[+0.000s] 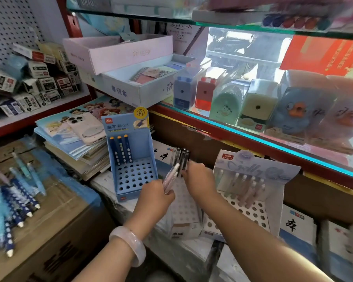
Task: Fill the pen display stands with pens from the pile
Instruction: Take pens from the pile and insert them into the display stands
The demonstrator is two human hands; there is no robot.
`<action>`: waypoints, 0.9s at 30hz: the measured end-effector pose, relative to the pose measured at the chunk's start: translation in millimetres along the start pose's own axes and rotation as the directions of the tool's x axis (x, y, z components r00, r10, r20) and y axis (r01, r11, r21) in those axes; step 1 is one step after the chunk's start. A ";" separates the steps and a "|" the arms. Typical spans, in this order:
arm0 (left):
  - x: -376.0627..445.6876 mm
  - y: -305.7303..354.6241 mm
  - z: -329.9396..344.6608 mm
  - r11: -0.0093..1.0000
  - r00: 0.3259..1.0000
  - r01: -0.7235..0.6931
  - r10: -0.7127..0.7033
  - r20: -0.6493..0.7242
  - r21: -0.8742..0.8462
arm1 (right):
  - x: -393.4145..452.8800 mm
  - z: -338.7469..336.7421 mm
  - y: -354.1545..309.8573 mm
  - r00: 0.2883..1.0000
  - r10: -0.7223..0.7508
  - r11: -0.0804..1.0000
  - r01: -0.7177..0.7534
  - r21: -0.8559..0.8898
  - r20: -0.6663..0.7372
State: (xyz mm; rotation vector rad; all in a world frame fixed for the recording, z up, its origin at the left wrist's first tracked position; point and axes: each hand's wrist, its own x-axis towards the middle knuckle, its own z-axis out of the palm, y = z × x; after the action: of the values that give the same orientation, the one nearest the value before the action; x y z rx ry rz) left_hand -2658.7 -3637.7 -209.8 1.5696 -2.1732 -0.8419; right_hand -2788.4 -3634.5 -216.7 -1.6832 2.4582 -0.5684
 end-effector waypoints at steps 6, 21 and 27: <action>-0.7 0.2 1.5 1.000 0.999 0.010 -0.012 -0.053 -0.028 | -32.1 1.5 24.6 0.943 -0.106 0.890 0.231 0.392 -0.315; -3.9 1.7 -2.9 0.995 0.988 0.094 -0.091 -0.124 0.015 | -33.9 -3.2 9.2 0.998 0.046 0.689 -0.062 0.723 0.042; -4.1 3.5 10.3 1.000 0.998 0.009 -0.007 -0.066 0.023 | -34.0 -8.1 24.2 0.986 0.136 0.780 -0.170 0.603 0.102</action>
State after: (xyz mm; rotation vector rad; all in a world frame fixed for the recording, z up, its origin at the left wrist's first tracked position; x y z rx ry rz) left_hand -2665.8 -3630.3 -215.2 1.5954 -2.1389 -0.7593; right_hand -2799.1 -3593.7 -222.1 -1.2003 2.0159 -1.1286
